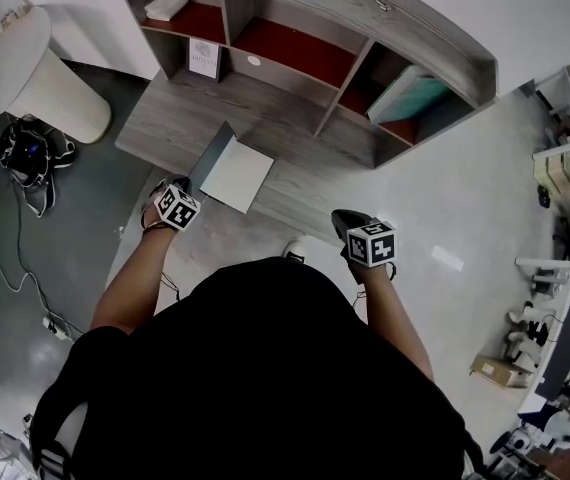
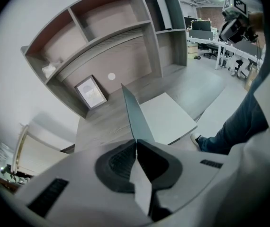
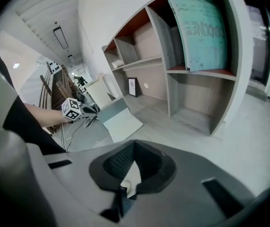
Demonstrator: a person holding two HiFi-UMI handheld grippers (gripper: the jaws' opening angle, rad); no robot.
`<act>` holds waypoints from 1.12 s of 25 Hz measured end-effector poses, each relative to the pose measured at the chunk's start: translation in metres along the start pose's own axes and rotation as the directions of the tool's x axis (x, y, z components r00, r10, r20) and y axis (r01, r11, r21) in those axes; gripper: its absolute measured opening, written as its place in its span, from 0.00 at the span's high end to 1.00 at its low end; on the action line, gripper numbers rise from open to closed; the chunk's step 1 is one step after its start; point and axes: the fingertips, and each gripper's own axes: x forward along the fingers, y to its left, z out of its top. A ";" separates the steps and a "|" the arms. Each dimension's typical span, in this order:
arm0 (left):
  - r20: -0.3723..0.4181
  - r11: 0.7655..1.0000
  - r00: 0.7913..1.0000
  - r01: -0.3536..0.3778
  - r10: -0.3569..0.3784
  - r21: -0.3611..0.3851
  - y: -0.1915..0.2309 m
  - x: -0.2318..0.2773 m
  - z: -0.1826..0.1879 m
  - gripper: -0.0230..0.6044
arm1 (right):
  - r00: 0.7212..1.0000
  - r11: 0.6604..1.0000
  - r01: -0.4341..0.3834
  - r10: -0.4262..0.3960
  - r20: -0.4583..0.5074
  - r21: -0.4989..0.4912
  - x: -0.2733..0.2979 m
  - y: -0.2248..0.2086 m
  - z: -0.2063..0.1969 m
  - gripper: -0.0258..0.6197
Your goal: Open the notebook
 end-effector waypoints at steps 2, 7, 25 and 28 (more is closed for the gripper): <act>-0.001 1.000 1.000 -0.012 0.012 -0.011 0.003 0.001 -0.002 0.94 | 1.000 1.000 0.003 -0.003 0.001 0.004 -0.002 -0.001 0.000 0.96; -0.008 0.999 1.000 -0.015 0.015 -0.046 0.007 0.005 -0.006 0.94 | 1.000 1.000 0.005 -0.005 0.002 0.011 -0.003 -0.004 -0.002 0.96; -0.057 0.990 0.998 -0.014 0.006 -0.140 0.015 0.016 -0.020 0.77 | 1.000 0.999 0.011 -0.011 -0.002 0.032 -0.005 -0.010 -0.005 0.96; -0.063 0.989 0.998 -0.022 0.013 -0.149 0.018 0.016 -0.023 0.76 | 1.000 1.000 0.008 -0.008 0.000 0.029 -0.004 -0.009 -0.002 0.96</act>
